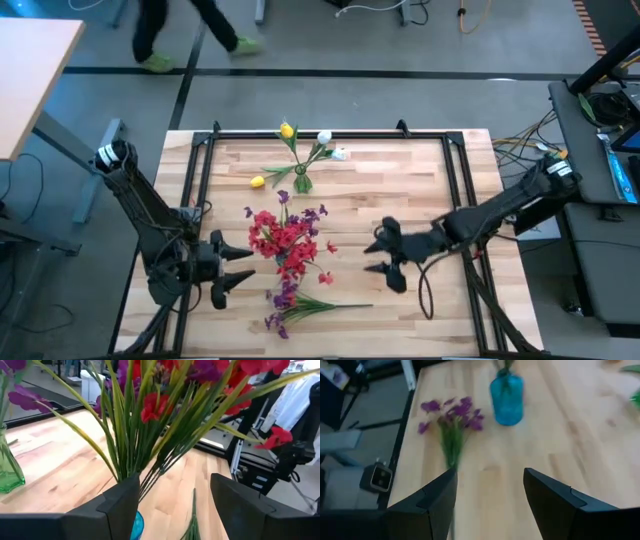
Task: Sort flowers into vase by color
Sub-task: Put the purple flowers into the blue vase
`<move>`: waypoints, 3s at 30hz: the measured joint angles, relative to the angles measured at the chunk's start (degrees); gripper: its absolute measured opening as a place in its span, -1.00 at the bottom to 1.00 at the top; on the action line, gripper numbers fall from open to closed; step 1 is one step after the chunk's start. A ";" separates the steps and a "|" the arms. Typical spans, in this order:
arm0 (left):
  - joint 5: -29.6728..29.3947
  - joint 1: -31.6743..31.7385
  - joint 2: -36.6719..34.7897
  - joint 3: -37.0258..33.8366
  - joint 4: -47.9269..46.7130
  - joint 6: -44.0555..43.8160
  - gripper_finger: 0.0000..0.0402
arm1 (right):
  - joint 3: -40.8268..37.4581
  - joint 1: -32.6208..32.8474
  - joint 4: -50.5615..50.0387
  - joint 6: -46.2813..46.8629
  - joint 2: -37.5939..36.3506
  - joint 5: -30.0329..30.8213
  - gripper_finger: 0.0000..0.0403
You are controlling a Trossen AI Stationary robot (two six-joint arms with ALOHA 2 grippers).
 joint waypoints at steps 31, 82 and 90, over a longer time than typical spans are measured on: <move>3.13 -0.52 0.85 0.07 -1.15 0.33 0.14 | 37.46 6.55 -11.11 1.30 49.88 5.05 0.50; 6.26 0.05 37.85 30.04 21.39 43.57 0.08 | 33.08 10.42 46.77 -44.90 42.90 4.24 -0.91; 13.92 3.59 39.48 31.71 35.49 50.40 -0.03 | 33.10 9.96 47.09 -47.04 42.90 3.91 -0.91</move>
